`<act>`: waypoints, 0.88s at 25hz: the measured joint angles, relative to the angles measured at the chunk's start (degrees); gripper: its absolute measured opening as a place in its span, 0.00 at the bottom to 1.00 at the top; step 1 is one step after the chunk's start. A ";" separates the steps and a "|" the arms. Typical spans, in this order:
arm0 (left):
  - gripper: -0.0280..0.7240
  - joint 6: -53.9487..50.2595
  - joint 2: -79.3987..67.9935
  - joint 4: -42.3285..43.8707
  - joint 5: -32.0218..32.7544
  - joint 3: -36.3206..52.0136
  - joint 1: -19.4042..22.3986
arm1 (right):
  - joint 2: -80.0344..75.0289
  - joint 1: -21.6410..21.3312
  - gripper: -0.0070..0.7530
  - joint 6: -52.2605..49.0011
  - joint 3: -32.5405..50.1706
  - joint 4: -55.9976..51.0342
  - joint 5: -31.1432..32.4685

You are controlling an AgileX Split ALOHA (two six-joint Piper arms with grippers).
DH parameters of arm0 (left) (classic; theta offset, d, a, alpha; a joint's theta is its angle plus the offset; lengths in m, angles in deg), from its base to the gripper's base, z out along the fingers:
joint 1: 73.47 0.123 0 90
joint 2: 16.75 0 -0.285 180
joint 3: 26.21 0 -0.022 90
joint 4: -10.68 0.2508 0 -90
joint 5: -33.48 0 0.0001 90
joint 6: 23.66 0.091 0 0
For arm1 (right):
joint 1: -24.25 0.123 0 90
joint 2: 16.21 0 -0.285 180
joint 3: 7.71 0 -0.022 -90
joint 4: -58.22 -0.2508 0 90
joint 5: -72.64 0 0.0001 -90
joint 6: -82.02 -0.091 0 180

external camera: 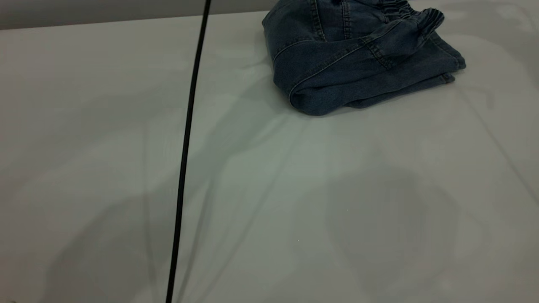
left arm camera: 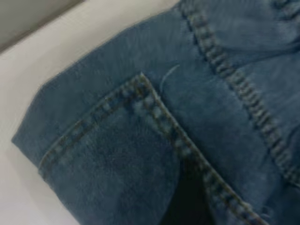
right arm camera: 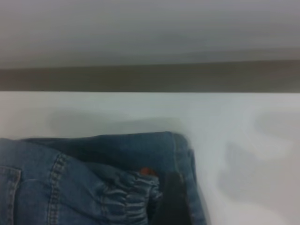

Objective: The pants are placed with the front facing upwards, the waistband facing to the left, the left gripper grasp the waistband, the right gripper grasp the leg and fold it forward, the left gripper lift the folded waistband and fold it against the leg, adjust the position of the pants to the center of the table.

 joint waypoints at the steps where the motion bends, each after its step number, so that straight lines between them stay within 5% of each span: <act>1: 0.72 0.00 -0.95 -0.11 -0.54 -0.44 -0.04 | 0.00 0.00 0.73 0.00 0.00 0.00 0.00; 10: 0.72 0.16 -5.07 -7.52 -6.78 -3.12 -0.33 | 0.00 0.00 0.73 0.09 0.00 -1.15 0.00; 22: 0.72 3.42 -10.20 -6.82 -9.85 -3.45 -1.27 | 0.00 0.00 0.73 0.19 0.00 -2.60 0.00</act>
